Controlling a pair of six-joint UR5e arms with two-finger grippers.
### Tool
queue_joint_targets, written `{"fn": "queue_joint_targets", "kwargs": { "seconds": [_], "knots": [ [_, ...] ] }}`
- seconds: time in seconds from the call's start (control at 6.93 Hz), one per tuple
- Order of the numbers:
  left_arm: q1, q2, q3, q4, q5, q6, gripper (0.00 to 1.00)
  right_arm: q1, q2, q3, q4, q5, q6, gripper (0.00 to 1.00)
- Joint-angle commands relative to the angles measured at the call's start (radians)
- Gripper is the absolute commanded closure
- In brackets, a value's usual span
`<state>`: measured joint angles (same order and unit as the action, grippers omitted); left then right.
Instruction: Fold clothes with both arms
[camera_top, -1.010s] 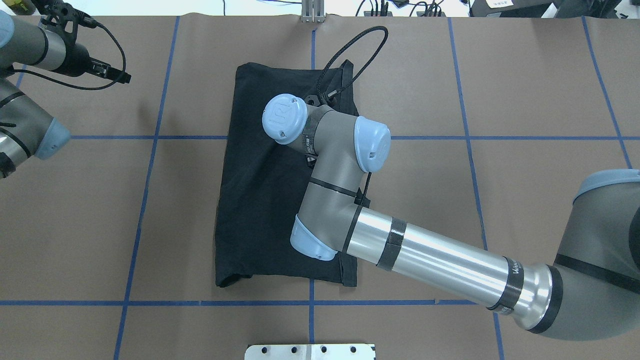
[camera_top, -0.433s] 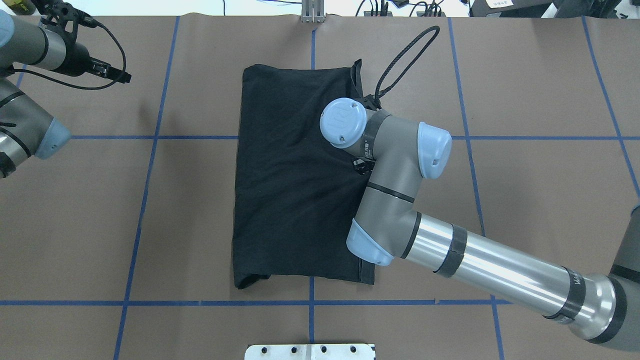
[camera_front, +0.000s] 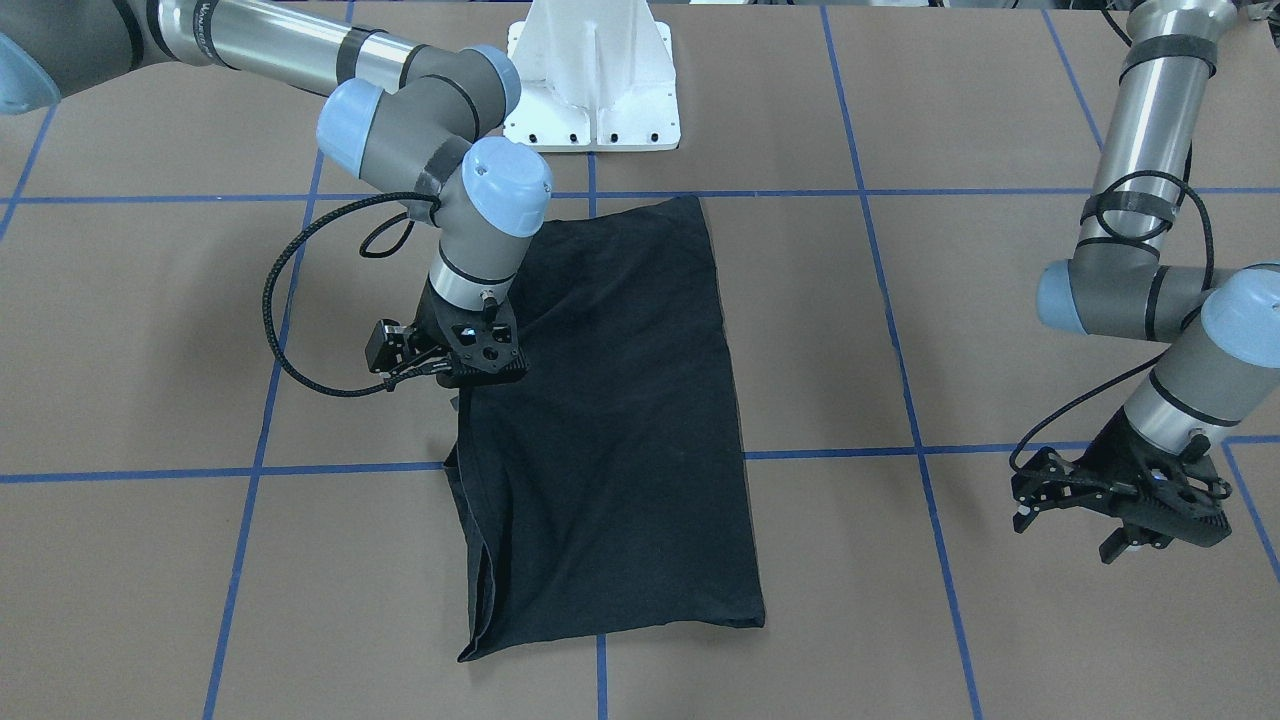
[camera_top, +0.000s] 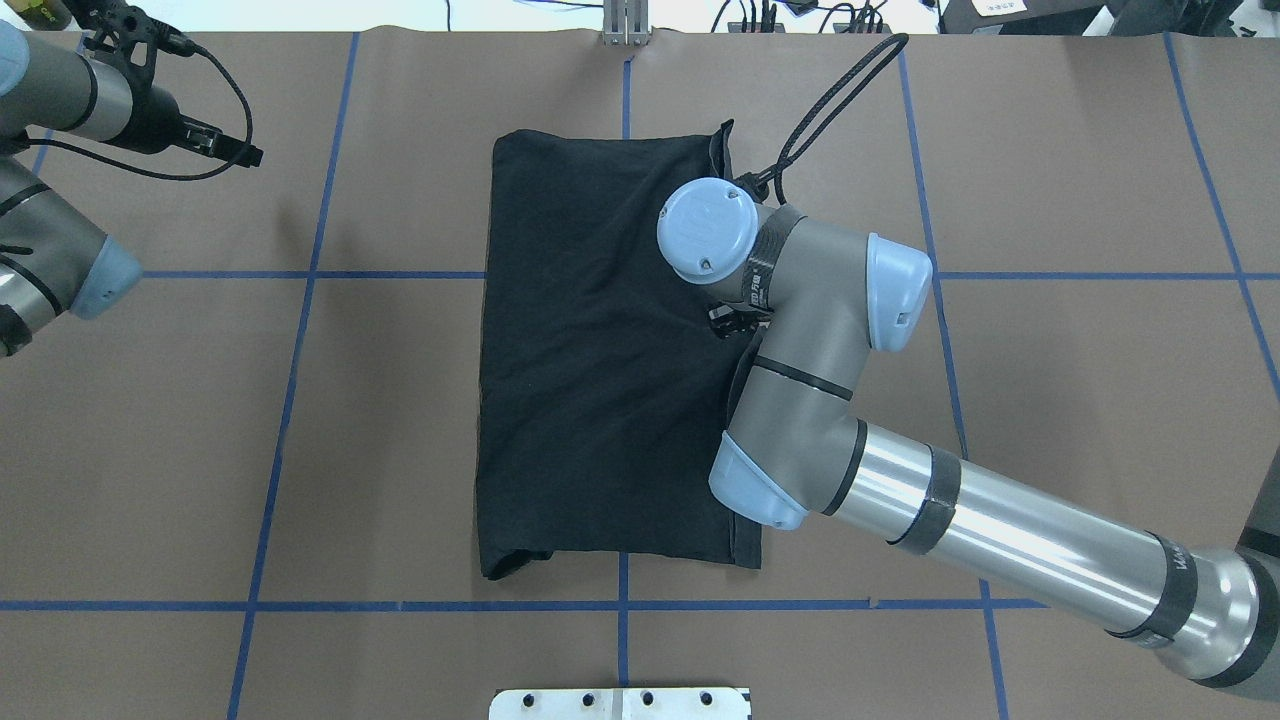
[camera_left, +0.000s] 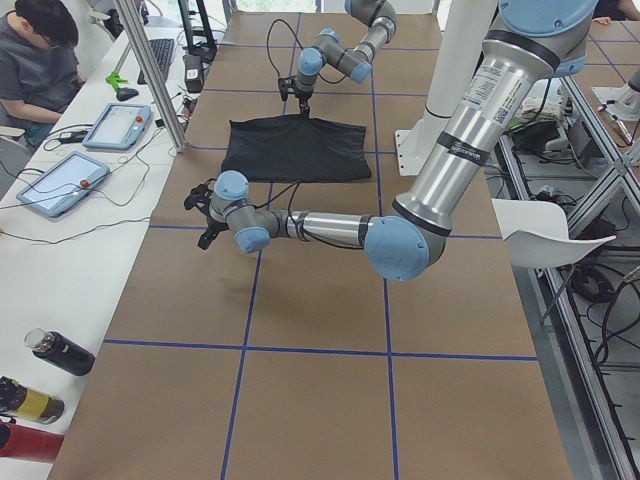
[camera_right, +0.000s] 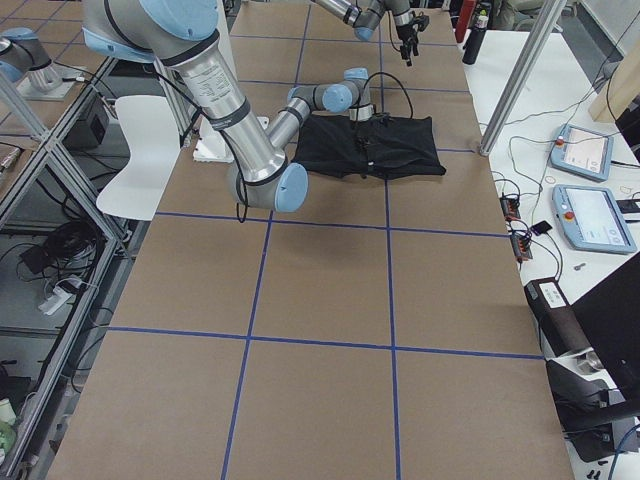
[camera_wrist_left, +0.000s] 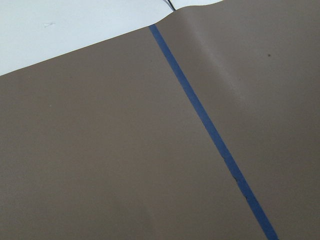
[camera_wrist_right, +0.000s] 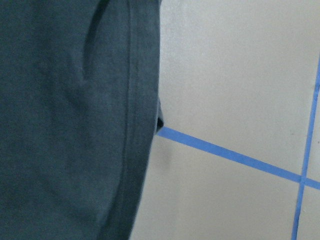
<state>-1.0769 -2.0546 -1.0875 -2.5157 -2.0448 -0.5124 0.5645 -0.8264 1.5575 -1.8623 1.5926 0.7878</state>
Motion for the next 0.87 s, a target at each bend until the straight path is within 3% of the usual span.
{"fn": "queue_joint_targets", "kwargs": {
  "seconds": [0.0,0.29,0.43,0.72],
  "knots": [
    [0.000,0.001,0.000,0.000,0.000,0.002,0.00,0.018,-0.154,0.150,0.160,0.067,0.008,0.00],
    [-0.002,0.002,0.001,0.000,0.000,0.002,0.00,0.034,-0.267,0.252,0.190,0.116,0.005,0.00],
    [0.000,0.002,0.001,0.000,0.000,0.002,0.00,0.031,-0.275,0.283,0.190,0.116,0.008,0.00],
    [-0.002,0.002,0.001,0.000,0.000,0.002,0.00,-0.038,-0.196,0.274,0.177,0.133,0.230,0.00]
  ]
}}
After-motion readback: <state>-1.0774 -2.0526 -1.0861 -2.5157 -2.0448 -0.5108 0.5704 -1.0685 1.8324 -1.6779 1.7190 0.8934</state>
